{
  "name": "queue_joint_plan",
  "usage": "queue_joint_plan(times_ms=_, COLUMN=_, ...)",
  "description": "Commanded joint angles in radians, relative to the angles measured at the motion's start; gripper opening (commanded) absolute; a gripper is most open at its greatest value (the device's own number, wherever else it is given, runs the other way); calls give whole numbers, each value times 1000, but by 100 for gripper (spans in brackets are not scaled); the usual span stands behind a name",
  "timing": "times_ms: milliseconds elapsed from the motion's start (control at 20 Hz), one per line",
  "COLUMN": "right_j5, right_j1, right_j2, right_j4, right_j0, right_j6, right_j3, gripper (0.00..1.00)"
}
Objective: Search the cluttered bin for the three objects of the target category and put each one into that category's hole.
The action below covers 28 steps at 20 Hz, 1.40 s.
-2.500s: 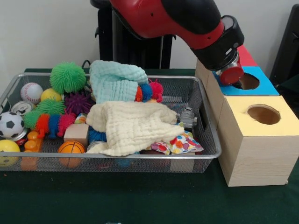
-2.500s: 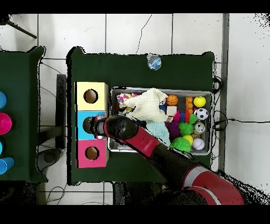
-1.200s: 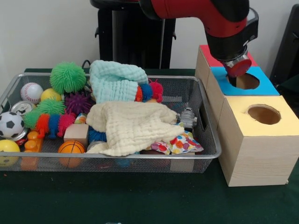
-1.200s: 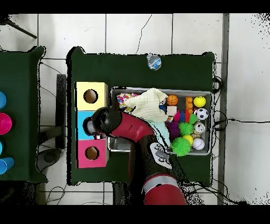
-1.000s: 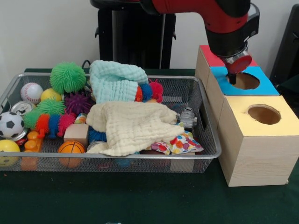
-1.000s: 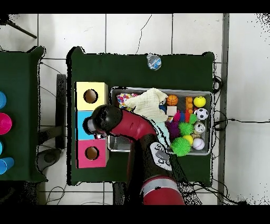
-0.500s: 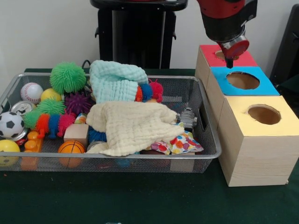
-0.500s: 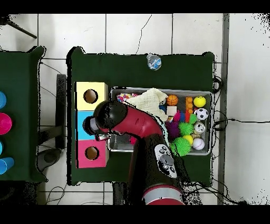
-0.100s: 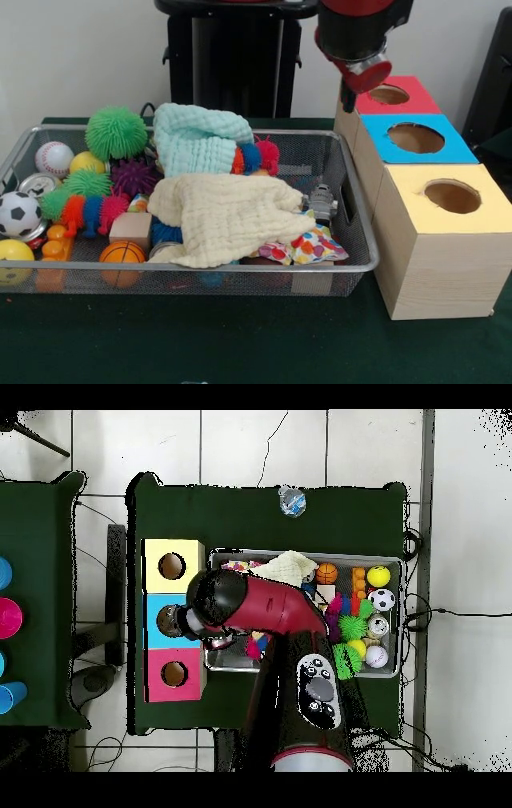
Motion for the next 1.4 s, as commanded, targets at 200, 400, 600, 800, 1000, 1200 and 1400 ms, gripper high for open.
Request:
queue_joint_plan(times_ms=200, right_j5=-61, right_j1=43, right_j2=-54, right_j4=-210, right_j0=17, right_j6=0, right_j3=-114, gripper=0)
queue_joint_plan(times_ms=400, right_j5=-119, right_j1=59, right_j2=-56, right_j4=-245, right_j0=26, right_j6=24, right_j3=-108, gripper=0)
queue_joint_plan(times_ms=600, right_j5=-147, right_j1=80, right_j2=-68, right_j4=-259, right_j0=24, right_j6=46, right_j3=-121, gripper=0)
queue_joint_plan(times_ms=800, right_j5=-140, right_j1=86, right_j2=-80, right_j4=-258, right_j0=27, right_j6=50, right_j3=-132, gripper=0)
queue_joint_plan(times_ms=1000, right_j5=-141, right_j1=96, right_j2=-87, right_j4=-256, right_j0=25, right_j6=55, right_j3=-142, gripper=0)
queue_joint_plan(times_ms=1200, right_j5=-142, right_j1=100, right_j2=-91, right_j4=-258, right_j0=17, right_j6=37, right_j3=-150, gripper=0)
queue_joint_plan(times_ms=1400, right_j5=-148, right_j1=102, right_j2=-93, right_j4=-259, right_j0=11, right_j6=24, right_j3=-149, gripper=0)
